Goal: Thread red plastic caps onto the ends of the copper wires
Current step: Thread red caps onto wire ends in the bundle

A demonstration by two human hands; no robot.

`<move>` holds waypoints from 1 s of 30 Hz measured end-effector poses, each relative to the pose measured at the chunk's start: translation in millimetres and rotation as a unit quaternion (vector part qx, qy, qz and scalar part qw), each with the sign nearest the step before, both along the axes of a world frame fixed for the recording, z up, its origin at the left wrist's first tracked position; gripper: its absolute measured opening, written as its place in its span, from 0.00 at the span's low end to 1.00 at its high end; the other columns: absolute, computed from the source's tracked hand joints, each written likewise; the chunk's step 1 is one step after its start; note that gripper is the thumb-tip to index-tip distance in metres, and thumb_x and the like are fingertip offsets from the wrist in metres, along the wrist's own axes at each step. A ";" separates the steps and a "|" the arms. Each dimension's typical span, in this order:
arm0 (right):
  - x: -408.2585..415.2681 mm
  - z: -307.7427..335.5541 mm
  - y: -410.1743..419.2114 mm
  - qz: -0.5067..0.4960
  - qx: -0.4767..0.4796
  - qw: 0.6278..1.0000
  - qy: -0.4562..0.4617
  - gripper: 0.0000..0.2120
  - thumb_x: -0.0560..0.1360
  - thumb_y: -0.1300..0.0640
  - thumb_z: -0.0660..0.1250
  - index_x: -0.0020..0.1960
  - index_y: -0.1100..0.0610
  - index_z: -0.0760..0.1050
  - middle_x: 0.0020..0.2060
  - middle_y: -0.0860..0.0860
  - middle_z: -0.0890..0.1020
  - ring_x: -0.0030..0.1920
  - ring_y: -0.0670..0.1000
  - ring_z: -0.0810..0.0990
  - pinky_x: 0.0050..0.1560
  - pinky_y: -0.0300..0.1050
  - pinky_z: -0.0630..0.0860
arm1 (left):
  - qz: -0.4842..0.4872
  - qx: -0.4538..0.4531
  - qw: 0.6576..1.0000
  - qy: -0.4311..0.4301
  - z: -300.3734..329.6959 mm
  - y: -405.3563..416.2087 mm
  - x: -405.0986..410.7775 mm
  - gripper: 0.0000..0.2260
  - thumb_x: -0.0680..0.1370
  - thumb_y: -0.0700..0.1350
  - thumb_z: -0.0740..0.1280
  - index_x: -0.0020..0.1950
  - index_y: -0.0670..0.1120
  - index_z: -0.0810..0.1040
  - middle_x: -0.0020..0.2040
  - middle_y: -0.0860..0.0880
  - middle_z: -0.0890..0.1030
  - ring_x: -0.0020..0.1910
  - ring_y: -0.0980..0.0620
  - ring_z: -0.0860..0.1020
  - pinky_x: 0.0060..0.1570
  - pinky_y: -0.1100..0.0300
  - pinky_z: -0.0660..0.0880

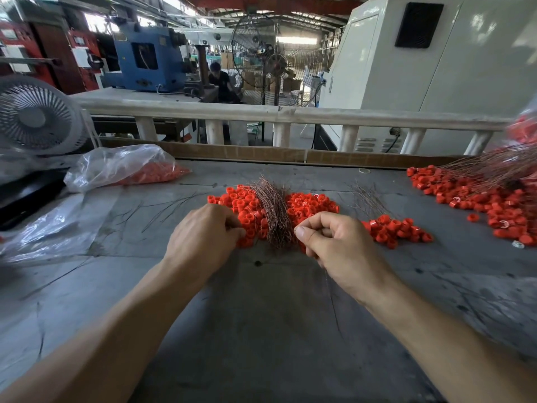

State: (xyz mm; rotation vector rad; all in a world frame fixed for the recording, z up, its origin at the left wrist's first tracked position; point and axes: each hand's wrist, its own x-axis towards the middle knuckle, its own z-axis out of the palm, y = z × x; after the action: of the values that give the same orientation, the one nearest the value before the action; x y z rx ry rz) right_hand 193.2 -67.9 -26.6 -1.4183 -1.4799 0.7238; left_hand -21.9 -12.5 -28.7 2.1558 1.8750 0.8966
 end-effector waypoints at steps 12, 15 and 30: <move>-1.6 2.2 -2.3 0.034 0.061 0.996 0.059 0.05 0.79 0.53 0.71 0.44 0.50 0.81 0.28 0.47 0.79 0.27 0.41 0.73 0.29 0.32 0.66 | -0.160 -0.081 0.880 -0.439 24.7 -22.4 16.5 0.07 0.74 0.35 0.74 0.52 0.41 0.83 0.42 0.41 0.86 0.35 0.51 0.84 0.35 0.62 0.80; -4.5 6.9 -5.5 0.050 0.085 0.993 0.070 0.05 0.79 0.54 0.71 0.45 0.50 0.82 0.29 0.46 0.78 0.28 0.41 0.73 0.30 0.32 0.67 | -0.207 -0.115 0.843 -0.483 25.4 -29.2 22.9 0.11 0.71 0.38 0.74 0.52 0.40 0.83 0.42 0.40 0.85 0.36 0.50 0.83 0.38 0.60 0.81; -9.0 14.2 -12.4 0.054 0.117 0.990 0.047 0.06 0.79 0.59 0.71 0.44 0.51 0.82 0.29 0.41 0.79 0.30 0.39 0.75 0.34 0.31 0.69 | -0.259 -0.101 0.836 -0.473 26.8 -41.1 31.1 0.12 0.69 0.40 0.72 0.52 0.44 0.84 0.38 0.42 0.86 0.36 0.50 0.84 0.38 0.64 0.79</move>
State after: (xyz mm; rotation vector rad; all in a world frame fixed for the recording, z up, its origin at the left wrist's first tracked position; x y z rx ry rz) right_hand 184.3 -80.4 -12.3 -1.1191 -1.5220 0.6500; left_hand 9.2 -53.6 -1.9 1.4785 0.7986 1.2220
